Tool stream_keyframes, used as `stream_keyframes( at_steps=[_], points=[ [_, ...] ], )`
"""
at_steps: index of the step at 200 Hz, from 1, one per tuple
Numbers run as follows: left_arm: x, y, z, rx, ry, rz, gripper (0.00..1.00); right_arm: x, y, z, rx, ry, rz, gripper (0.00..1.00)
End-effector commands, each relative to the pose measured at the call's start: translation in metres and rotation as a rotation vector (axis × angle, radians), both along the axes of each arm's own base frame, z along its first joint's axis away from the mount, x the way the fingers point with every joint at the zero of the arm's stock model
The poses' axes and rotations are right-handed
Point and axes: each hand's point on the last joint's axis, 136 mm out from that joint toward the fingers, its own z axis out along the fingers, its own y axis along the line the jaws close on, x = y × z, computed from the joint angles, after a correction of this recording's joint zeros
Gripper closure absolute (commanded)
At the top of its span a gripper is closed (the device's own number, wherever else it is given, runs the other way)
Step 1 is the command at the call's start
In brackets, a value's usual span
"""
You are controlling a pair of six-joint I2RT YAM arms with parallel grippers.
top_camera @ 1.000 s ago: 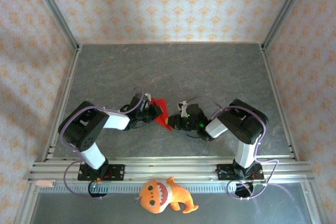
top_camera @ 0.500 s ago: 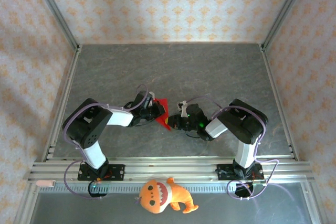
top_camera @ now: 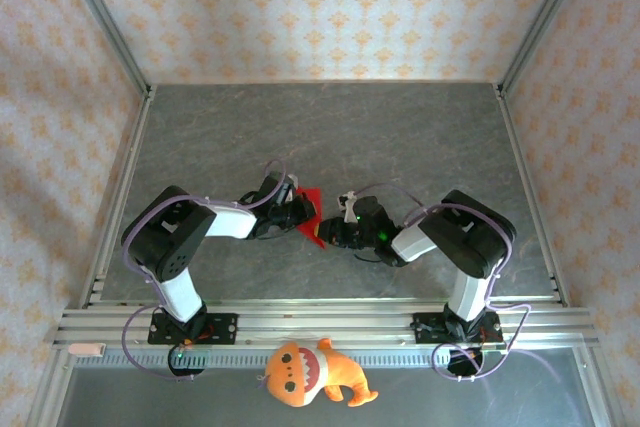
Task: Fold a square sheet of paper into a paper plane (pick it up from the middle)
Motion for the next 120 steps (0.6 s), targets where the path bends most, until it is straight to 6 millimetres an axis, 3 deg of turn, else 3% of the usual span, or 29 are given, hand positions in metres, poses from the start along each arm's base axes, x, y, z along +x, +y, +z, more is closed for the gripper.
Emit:
stream_keyframes(
  at_steps=[1,40,90,104,120],
  points=[
    [-0.02,0.019,-0.038,0.12,0.1,0.003,1.0,-0.024,-0.008,-0.019,-0.064,0.113,0.041,0.83],
    [-0.02,0.019,-0.039,0.117,0.099,0.006,1.0,-0.03,-0.015,-0.019,-0.08,0.125,0.04,0.83],
    [-0.019,0.018,-0.038,0.115,0.099,0.01,1.0,-0.035,-0.024,-0.034,-0.141,0.173,0.026,0.97],
    [-0.019,0.018,-0.038,0.114,0.096,0.012,1.0,-0.037,-0.026,-0.038,-0.153,0.189,0.022,0.97],
    [-0.019,0.018,-0.038,0.113,0.097,0.013,1.0,-0.038,-0.025,-0.036,-0.147,0.198,0.026,0.91]
  ],
)
